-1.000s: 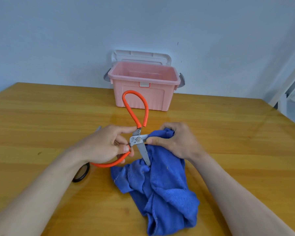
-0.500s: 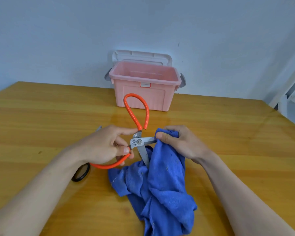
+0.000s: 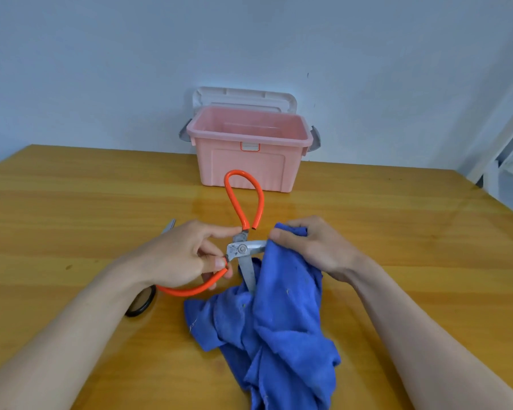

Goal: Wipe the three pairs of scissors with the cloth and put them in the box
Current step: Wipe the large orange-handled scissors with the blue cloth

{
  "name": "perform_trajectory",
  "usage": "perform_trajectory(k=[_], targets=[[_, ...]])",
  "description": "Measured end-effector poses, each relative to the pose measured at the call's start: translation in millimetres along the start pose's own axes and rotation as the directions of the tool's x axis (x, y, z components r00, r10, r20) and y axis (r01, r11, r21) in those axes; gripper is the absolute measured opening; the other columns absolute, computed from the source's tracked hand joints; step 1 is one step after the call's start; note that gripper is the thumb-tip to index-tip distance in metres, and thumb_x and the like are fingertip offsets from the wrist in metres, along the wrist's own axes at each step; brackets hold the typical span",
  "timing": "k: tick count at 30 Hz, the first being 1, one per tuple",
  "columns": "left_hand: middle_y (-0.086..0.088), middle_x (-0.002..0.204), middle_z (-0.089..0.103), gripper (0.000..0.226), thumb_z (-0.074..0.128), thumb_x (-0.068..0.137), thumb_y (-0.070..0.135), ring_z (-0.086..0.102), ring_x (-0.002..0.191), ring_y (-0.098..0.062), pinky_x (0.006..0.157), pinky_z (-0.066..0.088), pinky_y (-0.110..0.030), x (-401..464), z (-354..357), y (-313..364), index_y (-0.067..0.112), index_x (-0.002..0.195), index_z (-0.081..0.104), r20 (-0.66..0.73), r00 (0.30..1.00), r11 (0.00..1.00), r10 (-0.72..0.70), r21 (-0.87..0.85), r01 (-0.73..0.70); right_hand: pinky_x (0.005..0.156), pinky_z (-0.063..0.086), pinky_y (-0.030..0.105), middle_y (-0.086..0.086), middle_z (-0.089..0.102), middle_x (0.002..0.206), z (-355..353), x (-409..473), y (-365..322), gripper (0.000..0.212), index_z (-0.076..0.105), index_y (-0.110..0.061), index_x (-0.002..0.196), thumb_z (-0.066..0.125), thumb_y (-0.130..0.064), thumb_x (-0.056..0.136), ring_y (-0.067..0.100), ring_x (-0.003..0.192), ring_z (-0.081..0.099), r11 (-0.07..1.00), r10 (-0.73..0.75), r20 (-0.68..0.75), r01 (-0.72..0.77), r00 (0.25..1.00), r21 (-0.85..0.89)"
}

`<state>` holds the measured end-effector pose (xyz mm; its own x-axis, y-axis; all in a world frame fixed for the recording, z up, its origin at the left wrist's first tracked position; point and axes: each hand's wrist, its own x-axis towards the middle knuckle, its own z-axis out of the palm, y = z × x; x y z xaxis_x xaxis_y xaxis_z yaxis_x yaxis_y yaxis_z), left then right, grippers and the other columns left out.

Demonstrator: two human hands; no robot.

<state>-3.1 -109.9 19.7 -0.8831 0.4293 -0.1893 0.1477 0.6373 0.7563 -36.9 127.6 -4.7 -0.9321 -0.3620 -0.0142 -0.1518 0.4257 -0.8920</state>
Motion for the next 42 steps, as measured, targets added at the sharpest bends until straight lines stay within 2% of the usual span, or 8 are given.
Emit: perform_trajectory(k=[4, 8, 13, 20, 25, 30, 34, 42], targets=[[0.015, 0.087, 0.076, 0.058, 0.056, 0.097, 0.009, 0.072, 0.074, -0.011, 0.082, 0.052, -0.018, -0.9, -2.7, -0.5, 0.034, 0.144, 0.035, -0.013, 1.0, 1.0, 0.008, 0.023, -0.008, 0.069, 0.046, 0.026, 0.011, 0.067, 0.078, -3.4, -8.8, -0.3, 0.015, 0.071, -0.009, 0.088, 0.07, -0.024, 0.09, 0.011, 0.071, 0.059, 0.998, -0.029, 0.042, 0.031, 0.999, -0.053], [0.015, 0.086, 0.076, 0.06, 0.057, 0.096, 0.009, 0.071, 0.075, -0.01, 0.088, 0.052, -0.026, -0.3, 0.2, 1.4, 0.04, 0.142, 0.034, -0.045, 0.998, 0.999, 0.039, 0.026, -0.038, 0.052, 0.039, 0.034, 0.019, 0.058, 0.067, 14.1, -5.0, -2.8, 0.046, 0.063, 0.003, 0.076, 0.081, -0.04, 0.077, 0.015, 0.058, 0.05, 0.983, -0.154, -0.179, 0.133, 0.972, -0.125], [0.013, 0.085, 0.076, 0.06, 0.059, 0.095, 0.008, 0.072, 0.073, -0.012, 0.088, 0.054, -0.029, -4.5, -6.6, 4.2, 0.053, 0.127, 0.036, -0.067, 0.995, 0.998, 0.067, 0.012, -0.067, 0.048, 0.025, 0.028, 0.01, 0.031, 0.058, 3.9, -6.6, -10.7, 0.055, 0.042, 0.011, 0.064, 0.068, -0.029, 0.092, 0.018, 0.053, 0.03, 0.971, -0.225, -0.083, 0.217, 0.971, -0.097], [0.017, 0.084, 0.075, 0.061, 0.059, 0.095, 0.008, 0.071, 0.075, -0.006, 0.089, 0.05, -0.024, -6.9, -10.9, 5.0, 0.055, 0.126, 0.036, -0.076, 0.993, 0.995, 0.085, 0.064, -0.08, 0.084, 0.056, 0.039, 0.008, 0.075, 0.088, -10.0, -8.8, -7.8, 0.013, 0.074, -0.008, 0.091, 0.063, -0.013, 0.095, 0.026, 0.088, 0.071, 0.988, -0.157, 0.067, 0.157, 0.985, 0.011], [0.015, 0.085, 0.076, 0.061, 0.059, 0.095, 0.008, 0.072, 0.076, -0.01, 0.092, 0.052, -0.029, -4.0, -7.8, 3.9, 0.054, 0.128, 0.035, -0.08, 0.993, 0.995, 0.083, 0.054, -0.079, 0.049, 0.032, 0.023, 0.001, 0.044, 0.055, 3.4, -3.5, -9.0, 0.034, 0.064, -0.002, 0.069, 0.075, -0.029, 0.085, 0.011, 0.051, 0.039, 0.97, -0.209, -0.089, 0.195, 0.974, -0.144], [0.015, 0.085, 0.076, 0.06, 0.059, 0.094, 0.01, 0.071, 0.077, -0.007, 0.096, 0.048, -0.03, -6.2, -11.5, 6.4, 0.053, 0.128, 0.035, -0.085, 0.992, 0.995, 0.098, 0.042, -0.095, 0.046, 0.024, 0.021, 0.0, 0.028, 0.053, -0.2, -3.4, -12.6, 0.057, 0.039, 0.007, 0.061, 0.07, -0.032, 0.09, 0.011, 0.048, 0.027, 0.958, -0.26, -0.108, 0.242, 0.96, -0.154], [0.016, 0.086, 0.076, 0.06, 0.059, 0.094, 0.01, 0.07, 0.078, -0.002, 0.095, 0.043, -0.024, -6.5, -12.4, 7.7, 0.053, 0.129, 0.035, -0.082, 0.991, 0.993, 0.107, 0.052, -0.103, 0.051, 0.03, 0.024, 0.009, 0.038, 0.059, -9.7, -4.5, -11.9, 0.048, 0.05, 0.014, 0.071, 0.064, -0.025, 0.095, 0.017, 0.054, 0.037, 0.966, -0.24, -0.084, 0.229, 0.967, -0.119], [0.004, 0.084, 0.077, 0.061, 0.059, 0.092, 0.0, 0.072, 0.072, -0.014, 0.08, 0.052, -0.017, -12.8, -33.5, -4.0, 0.049, 0.126, 0.043, -0.256, 0.964, 0.98, 0.066, -0.167, -0.111, 0.049, 0.027, 0.024, -0.003, 0.031, 0.054, -30.2, -3.6, 3.6, 0.049, 0.035, -0.013, 0.058, 0.064, -0.025, 0.095, 0.012, 0.05, 0.031, 0.994, -0.112, -0.367, 0.098, 0.924, -0.057]])
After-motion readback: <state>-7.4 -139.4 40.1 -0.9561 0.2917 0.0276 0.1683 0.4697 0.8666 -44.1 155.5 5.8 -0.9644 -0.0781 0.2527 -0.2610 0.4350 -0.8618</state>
